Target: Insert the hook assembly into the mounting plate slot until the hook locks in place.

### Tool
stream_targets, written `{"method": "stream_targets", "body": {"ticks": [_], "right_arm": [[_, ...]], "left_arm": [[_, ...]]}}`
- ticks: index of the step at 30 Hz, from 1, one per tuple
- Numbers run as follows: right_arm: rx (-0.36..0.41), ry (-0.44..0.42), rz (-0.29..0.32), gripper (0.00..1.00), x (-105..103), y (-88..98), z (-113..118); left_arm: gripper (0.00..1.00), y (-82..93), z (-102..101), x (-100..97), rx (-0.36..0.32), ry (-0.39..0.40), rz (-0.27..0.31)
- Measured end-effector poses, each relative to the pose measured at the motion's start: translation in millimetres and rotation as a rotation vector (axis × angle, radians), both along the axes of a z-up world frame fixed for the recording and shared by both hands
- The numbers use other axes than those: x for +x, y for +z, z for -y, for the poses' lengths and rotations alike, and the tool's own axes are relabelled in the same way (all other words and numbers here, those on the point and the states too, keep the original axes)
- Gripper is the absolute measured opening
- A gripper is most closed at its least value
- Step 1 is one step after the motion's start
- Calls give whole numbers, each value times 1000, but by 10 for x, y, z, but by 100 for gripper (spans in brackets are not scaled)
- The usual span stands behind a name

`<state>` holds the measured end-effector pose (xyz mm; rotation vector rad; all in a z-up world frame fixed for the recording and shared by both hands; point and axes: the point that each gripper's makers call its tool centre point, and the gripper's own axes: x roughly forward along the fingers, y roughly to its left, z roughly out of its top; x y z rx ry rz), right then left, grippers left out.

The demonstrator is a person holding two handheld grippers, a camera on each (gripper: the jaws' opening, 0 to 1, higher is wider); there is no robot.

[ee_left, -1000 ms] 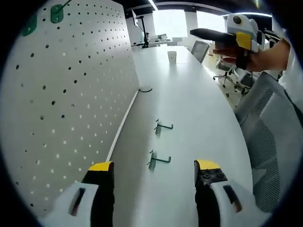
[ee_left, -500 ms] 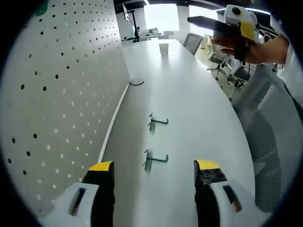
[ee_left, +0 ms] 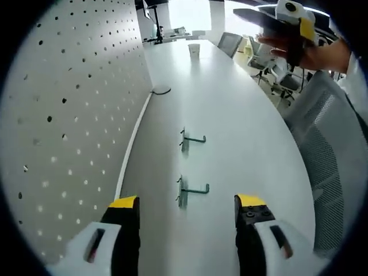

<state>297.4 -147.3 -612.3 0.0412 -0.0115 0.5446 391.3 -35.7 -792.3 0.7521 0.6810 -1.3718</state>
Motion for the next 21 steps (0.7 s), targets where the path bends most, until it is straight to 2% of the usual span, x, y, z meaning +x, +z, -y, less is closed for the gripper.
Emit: {"method": "stream_targets", "body": {"ticks": [21], "right_arm": [[-6,-5,2,52,-21,-15,30]], "left_arm": [[68,-250,84,-23,100,-94,-35]]}}
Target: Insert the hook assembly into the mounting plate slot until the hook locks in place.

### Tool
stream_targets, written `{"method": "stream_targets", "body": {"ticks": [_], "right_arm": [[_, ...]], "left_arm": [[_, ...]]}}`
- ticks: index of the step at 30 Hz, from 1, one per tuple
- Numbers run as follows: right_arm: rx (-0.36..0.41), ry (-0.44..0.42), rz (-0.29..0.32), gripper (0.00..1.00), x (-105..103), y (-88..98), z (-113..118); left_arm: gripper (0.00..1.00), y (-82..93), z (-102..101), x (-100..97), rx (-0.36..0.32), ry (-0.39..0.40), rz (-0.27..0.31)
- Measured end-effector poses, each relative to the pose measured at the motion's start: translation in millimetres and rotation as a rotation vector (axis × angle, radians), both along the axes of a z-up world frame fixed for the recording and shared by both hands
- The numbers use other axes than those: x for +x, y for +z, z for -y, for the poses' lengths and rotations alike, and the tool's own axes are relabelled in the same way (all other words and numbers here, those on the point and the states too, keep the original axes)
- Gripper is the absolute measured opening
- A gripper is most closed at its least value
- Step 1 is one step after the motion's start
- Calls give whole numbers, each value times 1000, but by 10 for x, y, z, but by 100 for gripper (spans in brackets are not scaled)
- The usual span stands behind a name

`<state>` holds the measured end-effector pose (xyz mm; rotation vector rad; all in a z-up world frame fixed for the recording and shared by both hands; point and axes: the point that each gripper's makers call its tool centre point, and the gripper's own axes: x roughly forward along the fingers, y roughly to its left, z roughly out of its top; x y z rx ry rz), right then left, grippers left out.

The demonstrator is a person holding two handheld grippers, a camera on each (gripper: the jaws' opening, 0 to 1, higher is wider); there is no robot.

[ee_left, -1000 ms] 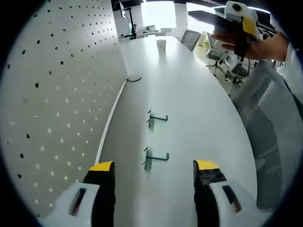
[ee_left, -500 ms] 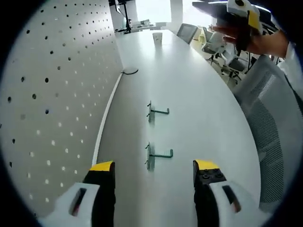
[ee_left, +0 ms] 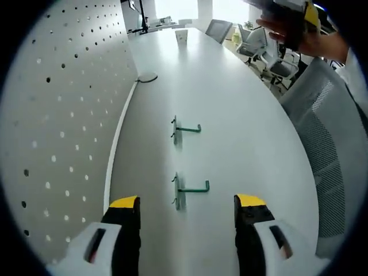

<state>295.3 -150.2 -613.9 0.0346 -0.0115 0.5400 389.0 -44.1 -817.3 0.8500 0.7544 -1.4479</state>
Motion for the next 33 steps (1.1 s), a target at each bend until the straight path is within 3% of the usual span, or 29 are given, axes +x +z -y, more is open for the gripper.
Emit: {"method": "stream_targets", "body": {"ticks": [18,33], "right_arm": [[8,-15,10,52,5,45,30],[7,-17,13,51,-3,60,32]], "left_arm": [[67,-188,-14,-8,100,-54,-25],[66,-167,27,-18,95,-60,-27]]}}
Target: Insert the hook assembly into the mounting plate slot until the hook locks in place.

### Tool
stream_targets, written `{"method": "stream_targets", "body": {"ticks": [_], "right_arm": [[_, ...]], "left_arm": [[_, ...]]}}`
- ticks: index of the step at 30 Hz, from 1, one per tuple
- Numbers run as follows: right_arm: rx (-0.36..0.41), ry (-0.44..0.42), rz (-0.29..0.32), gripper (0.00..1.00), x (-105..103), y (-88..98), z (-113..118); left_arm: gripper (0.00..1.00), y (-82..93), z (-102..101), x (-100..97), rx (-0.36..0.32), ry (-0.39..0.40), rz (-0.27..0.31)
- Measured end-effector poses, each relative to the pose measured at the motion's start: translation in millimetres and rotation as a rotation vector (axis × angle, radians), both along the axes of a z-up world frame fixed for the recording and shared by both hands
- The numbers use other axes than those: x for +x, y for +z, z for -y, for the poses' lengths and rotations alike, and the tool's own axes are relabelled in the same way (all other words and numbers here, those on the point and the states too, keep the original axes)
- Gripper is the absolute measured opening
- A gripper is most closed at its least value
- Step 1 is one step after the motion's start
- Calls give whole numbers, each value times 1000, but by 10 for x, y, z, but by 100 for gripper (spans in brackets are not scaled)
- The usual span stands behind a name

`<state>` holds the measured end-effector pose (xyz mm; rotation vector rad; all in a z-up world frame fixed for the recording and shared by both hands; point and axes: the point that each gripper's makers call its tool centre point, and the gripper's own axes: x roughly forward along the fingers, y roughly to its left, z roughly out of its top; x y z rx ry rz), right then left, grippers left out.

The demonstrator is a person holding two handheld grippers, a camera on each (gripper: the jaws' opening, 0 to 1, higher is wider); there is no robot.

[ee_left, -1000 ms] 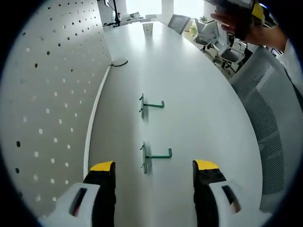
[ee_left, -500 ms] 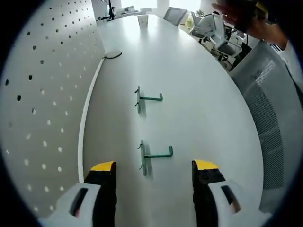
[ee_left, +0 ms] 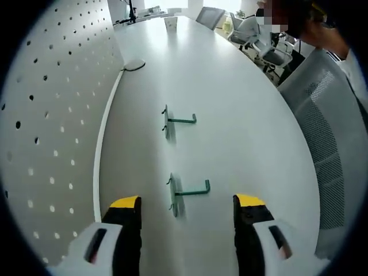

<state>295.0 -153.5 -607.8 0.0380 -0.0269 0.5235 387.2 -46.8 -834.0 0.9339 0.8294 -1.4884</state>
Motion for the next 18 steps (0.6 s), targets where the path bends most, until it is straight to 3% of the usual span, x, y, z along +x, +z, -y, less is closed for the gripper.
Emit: {"method": "stream_targets", "body": {"ticks": [5,11,18], "right_arm": [[-1,-3,0,50,2,10,5],[1,-4,-5,49,-11,1,10],[-2,-7,-8,46,-20,-5,25]], "left_arm": [[42,24,-23,35,11,9,7],[33,29,-38,56,18,40,12],[14,18,-51,93,27,62,36]]}}
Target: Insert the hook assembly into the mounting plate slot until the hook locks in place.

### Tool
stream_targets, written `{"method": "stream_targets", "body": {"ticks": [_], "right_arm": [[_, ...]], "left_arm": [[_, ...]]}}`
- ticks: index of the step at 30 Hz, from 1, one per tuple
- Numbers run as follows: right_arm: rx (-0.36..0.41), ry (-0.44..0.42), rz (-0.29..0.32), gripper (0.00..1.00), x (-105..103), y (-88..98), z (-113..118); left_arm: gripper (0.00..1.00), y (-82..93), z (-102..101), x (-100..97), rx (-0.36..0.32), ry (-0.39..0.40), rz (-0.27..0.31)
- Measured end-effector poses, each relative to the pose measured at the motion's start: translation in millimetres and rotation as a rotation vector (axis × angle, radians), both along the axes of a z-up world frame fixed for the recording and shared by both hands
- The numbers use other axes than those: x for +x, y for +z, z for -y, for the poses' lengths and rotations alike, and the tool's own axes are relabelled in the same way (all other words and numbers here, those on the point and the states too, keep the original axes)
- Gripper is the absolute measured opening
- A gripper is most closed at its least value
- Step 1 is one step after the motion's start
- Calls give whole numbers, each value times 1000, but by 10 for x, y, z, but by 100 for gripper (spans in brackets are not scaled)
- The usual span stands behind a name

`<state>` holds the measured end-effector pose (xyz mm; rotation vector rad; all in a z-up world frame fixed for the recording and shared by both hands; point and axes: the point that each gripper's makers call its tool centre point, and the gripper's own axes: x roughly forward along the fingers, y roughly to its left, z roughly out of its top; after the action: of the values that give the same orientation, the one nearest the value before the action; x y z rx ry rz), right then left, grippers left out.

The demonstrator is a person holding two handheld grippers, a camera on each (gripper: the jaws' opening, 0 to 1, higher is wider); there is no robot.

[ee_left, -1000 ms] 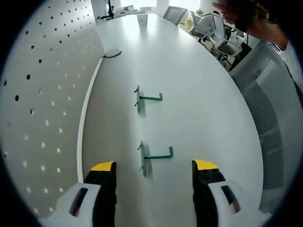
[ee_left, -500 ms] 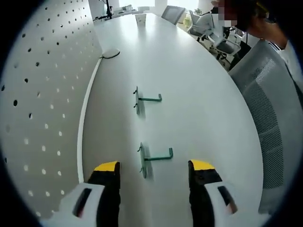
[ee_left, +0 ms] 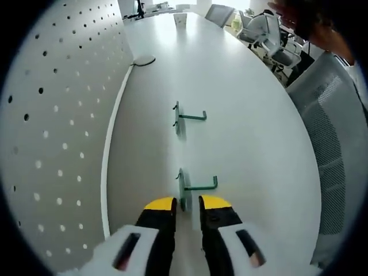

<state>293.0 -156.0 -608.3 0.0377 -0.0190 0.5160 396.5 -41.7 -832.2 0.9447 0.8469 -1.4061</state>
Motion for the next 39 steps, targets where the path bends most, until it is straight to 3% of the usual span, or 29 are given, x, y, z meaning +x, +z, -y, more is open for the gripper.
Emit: {"method": "stream_targets", "body": {"ticks": [16,35,39], "right_arm": [[3,1,1,46,-10,3,-1],[2,-3,3,46,-3,13,3],[3,-2,7,49,-2,28,1]], "left_arm": [[5,-2,18,49,-6,44,40],[3,13,30,76,-11,27,93],[3,35,43,102,-28,54,94]]}}
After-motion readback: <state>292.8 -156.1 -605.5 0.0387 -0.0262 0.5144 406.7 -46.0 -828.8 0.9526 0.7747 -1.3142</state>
